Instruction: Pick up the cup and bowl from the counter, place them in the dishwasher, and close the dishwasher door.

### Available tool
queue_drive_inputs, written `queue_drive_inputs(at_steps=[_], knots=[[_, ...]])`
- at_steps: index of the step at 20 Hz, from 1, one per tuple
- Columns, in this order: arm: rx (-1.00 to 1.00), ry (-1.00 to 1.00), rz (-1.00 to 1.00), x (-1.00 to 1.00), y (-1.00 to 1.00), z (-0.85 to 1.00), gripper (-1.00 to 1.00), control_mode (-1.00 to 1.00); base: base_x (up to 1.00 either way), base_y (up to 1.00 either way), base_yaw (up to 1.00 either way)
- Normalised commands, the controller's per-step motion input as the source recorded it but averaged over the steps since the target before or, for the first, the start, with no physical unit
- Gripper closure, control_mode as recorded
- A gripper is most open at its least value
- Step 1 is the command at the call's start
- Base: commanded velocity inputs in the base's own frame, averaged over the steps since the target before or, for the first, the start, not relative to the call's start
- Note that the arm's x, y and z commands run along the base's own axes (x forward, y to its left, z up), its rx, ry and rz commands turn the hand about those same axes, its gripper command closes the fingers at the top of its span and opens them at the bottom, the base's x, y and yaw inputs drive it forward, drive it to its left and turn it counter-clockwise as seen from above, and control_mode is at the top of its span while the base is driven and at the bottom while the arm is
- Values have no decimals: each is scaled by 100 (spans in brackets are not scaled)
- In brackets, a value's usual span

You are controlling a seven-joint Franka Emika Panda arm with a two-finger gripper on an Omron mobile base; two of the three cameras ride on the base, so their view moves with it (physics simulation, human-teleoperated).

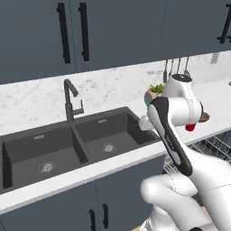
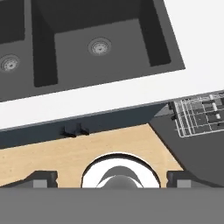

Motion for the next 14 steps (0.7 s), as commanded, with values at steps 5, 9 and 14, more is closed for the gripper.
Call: queue_drive_inputs(at_steps=[5, 9, 14], knots=[[0, 0, 0, 0, 0, 0, -100, 100, 3, 48, -74], [0, 0, 0, 0, 0, 0, -100, 100, 16, 39, -67], [0, 0, 0, 0, 0, 0, -100, 100, 24, 3, -58]])
